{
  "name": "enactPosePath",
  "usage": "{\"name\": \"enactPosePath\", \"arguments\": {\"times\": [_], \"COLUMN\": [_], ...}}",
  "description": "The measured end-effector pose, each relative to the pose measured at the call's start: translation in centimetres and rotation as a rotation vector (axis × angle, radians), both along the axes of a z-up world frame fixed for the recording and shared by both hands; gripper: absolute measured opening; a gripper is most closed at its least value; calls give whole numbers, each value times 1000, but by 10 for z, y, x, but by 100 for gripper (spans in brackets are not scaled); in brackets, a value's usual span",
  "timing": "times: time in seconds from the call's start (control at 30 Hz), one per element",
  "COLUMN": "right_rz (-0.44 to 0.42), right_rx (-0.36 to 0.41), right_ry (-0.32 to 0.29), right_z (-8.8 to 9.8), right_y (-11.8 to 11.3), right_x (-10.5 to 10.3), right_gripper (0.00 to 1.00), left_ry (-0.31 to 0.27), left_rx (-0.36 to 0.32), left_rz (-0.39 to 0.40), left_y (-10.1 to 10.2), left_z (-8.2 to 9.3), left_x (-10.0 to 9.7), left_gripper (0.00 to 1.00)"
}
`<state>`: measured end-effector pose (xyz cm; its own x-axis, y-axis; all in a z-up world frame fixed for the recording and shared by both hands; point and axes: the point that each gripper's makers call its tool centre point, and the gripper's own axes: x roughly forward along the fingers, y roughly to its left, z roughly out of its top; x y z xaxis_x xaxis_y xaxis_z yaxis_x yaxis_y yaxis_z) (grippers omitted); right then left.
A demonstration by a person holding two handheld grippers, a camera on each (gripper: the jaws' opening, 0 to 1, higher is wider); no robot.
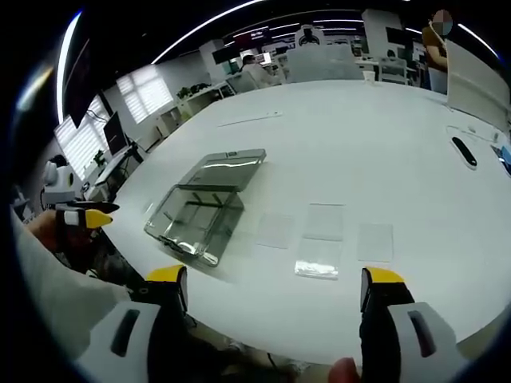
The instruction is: Insert the divider into the dual guide fixture by aligning both edges with the guide slots and pushing it downward to the bottom, including one-sided entry, uneven engagement, binding, and posture correction.
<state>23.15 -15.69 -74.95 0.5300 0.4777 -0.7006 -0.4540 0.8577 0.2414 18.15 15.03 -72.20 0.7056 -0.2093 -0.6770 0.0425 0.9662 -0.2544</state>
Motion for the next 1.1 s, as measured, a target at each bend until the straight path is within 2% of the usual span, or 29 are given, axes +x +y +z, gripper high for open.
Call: {"name": "enactPosePath", "arguments": {"times": [1.1], "right_rz": [53], "right_rx": [-14], "right_ry": [3], "right_z": [-2], "right_y": [5], "right_x": [7], "right_gripper": [86], "left_ry": [-2], "left_rx": [-25], "left_rz": [-12], "left_y": [-7], "left_z": [1], "left_x": [5], "left_gripper": [95]}}
